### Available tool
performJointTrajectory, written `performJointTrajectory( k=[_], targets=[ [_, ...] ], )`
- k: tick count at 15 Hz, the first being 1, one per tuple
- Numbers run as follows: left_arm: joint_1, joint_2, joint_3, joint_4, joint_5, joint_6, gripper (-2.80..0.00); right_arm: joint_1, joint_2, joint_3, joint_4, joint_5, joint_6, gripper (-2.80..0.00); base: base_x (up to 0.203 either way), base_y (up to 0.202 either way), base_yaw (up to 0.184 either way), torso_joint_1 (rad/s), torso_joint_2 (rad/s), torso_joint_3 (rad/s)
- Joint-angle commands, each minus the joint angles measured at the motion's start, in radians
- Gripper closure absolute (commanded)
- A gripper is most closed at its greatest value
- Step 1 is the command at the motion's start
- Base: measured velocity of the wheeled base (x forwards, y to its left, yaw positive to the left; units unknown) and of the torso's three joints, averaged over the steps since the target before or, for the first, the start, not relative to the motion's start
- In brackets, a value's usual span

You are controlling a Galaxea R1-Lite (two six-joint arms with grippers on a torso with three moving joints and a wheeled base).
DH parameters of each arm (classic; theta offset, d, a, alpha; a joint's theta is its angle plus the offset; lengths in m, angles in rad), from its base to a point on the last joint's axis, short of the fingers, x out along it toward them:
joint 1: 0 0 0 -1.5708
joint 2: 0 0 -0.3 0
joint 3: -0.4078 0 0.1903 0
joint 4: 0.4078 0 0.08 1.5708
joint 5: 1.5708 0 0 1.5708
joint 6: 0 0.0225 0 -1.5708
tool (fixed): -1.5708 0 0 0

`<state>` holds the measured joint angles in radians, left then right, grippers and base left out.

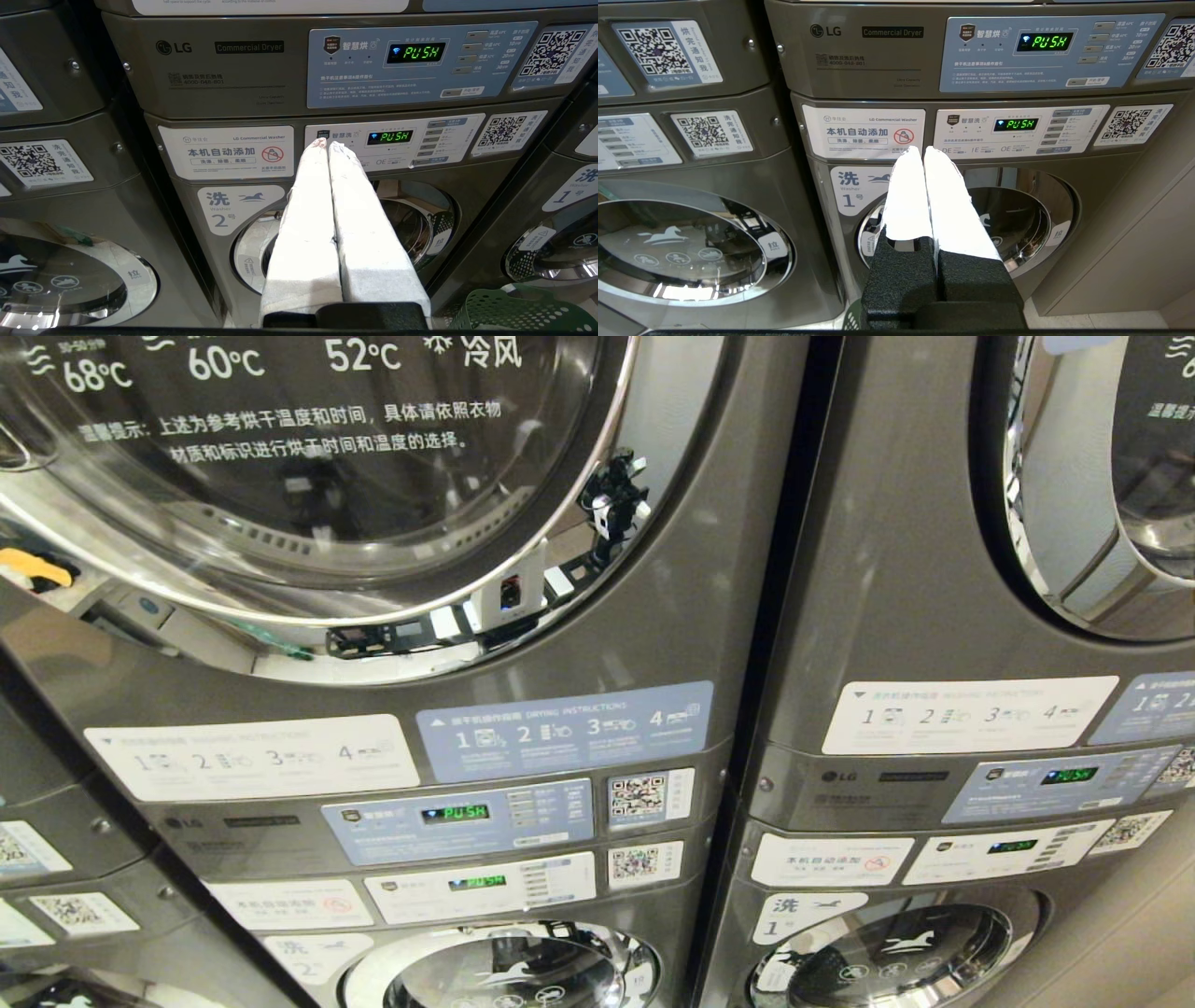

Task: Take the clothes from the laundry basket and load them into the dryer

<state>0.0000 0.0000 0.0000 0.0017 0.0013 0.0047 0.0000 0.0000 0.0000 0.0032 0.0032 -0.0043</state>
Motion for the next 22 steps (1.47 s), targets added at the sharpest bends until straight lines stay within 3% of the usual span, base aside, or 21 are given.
performJointTrajectory(
  k=[1, 22],
  targets=[
    [0.0, 0.0, 0.002, 0.0, 0.0, 0.0, 0.0, 0.0, 0.0, 0.0, 0.0, 0.0, 0.0, 0.0, 0.0, 0.0, 0.0, 0.0, 0.0, 0.0],
    [0.0, 0.001, 0.002, 0.0, 0.0, 0.0, 0.0, 0.0, 0.0, 0.0, 0.0, 0.001, 0.0, 0.0, 0.0, 0.0, 0.0, 0.0, 0.0, 0.0]
  ],
)
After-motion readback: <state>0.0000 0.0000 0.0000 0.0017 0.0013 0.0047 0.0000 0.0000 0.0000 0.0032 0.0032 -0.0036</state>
